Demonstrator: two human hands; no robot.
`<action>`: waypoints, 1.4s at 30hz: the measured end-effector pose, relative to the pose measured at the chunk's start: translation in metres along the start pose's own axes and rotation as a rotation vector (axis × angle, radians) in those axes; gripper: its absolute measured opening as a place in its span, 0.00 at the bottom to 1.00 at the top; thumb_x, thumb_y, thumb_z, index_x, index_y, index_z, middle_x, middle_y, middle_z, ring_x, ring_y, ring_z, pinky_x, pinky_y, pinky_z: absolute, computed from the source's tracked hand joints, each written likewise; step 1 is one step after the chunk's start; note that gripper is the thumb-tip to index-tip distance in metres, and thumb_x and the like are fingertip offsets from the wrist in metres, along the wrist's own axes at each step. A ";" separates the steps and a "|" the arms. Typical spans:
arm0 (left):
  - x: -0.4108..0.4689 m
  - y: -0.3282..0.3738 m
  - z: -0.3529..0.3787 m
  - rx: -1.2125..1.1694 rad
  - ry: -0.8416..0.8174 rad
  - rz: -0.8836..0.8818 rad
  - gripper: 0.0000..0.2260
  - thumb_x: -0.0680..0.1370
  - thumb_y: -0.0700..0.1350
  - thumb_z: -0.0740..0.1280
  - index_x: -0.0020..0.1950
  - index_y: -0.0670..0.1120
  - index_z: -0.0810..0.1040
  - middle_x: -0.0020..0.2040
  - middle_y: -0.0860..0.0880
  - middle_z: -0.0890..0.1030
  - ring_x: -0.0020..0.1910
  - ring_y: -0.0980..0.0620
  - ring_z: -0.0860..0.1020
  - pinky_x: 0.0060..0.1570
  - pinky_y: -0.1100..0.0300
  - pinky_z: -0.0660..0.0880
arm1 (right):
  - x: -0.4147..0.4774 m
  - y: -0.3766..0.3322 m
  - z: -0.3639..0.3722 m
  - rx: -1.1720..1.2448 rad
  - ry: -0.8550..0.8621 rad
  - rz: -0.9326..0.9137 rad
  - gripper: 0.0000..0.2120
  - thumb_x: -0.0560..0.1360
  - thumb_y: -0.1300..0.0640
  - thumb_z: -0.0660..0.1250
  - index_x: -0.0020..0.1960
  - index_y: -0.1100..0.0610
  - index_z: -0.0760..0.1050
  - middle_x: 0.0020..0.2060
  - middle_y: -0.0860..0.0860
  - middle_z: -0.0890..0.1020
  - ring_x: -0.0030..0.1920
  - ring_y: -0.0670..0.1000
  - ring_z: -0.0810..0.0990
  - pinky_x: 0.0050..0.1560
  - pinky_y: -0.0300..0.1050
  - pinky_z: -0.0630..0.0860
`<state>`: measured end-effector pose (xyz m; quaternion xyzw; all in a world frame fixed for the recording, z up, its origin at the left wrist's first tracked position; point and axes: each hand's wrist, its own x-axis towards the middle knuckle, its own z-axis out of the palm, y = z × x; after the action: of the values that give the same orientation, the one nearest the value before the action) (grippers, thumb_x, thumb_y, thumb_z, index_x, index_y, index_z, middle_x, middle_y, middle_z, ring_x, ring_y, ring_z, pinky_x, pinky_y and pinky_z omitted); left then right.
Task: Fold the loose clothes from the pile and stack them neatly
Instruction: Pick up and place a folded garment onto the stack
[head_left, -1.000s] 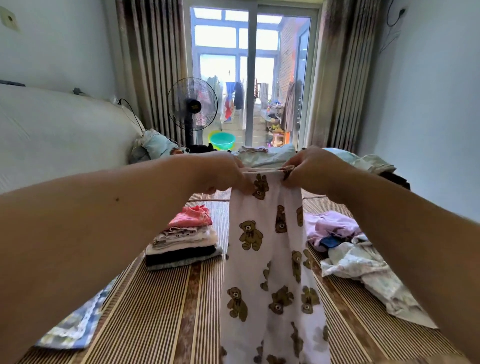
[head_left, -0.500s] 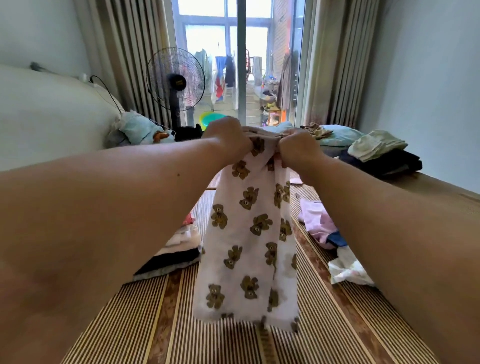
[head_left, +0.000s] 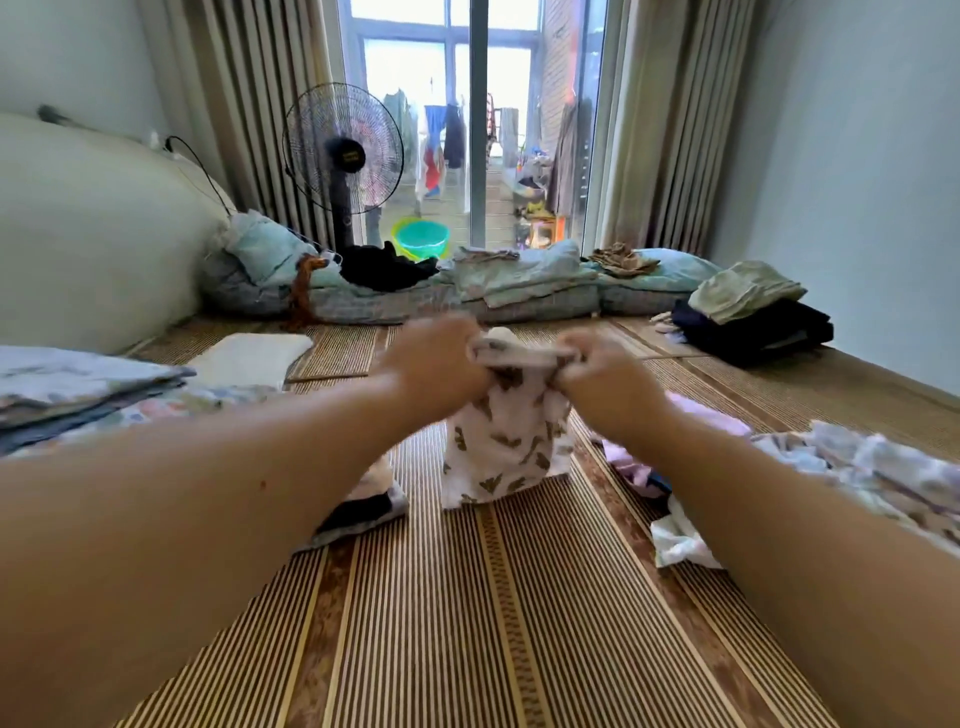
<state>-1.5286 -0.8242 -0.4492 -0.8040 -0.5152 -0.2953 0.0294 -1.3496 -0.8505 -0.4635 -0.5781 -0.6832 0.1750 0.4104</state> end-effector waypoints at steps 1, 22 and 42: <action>-0.025 0.001 0.007 -0.037 -0.069 -0.015 0.12 0.73 0.49 0.68 0.33 0.51 0.68 0.32 0.54 0.72 0.31 0.54 0.71 0.27 0.62 0.62 | -0.026 0.009 0.007 0.024 -0.075 0.047 0.10 0.72 0.68 0.60 0.48 0.58 0.77 0.41 0.54 0.79 0.42 0.53 0.75 0.39 0.45 0.69; -0.308 -0.055 0.040 0.058 -0.526 -0.067 0.08 0.74 0.53 0.64 0.47 0.55 0.82 0.47 0.62 0.79 0.46 0.63 0.75 0.41 0.68 0.72 | -0.260 0.014 0.102 -0.122 -0.808 0.283 0.10 0.73 0.53 0.58 0.51 0.43 0.73 0.48 0.44 0.78 0.42 0.45 0.79 0.38 0.40 0.76; -0.296 -0.135 0.045 -0.073 -0.622 -0.817 0.40 0.70 0.63 0.69 0.76 0.58 0.53 0.54 0.52 0.81 0.38 0.60 0.80 0.32 0.65 0.73 | -0.110 0.120 0.161 -0.646 -0.704 0.194 0.27 0.77 0.36 0.52 0.76 0.39 0.55 0.78 0.46 0.53 0.77 0.55 0.49 0.74 0.63 0.52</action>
<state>-1.7104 -0.9853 -0.6701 -0.5876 -0.7609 -0.0473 -0.2712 -1.3956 -0.8827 -0.6856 -0.6427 -0.7428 0.1763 -0.0643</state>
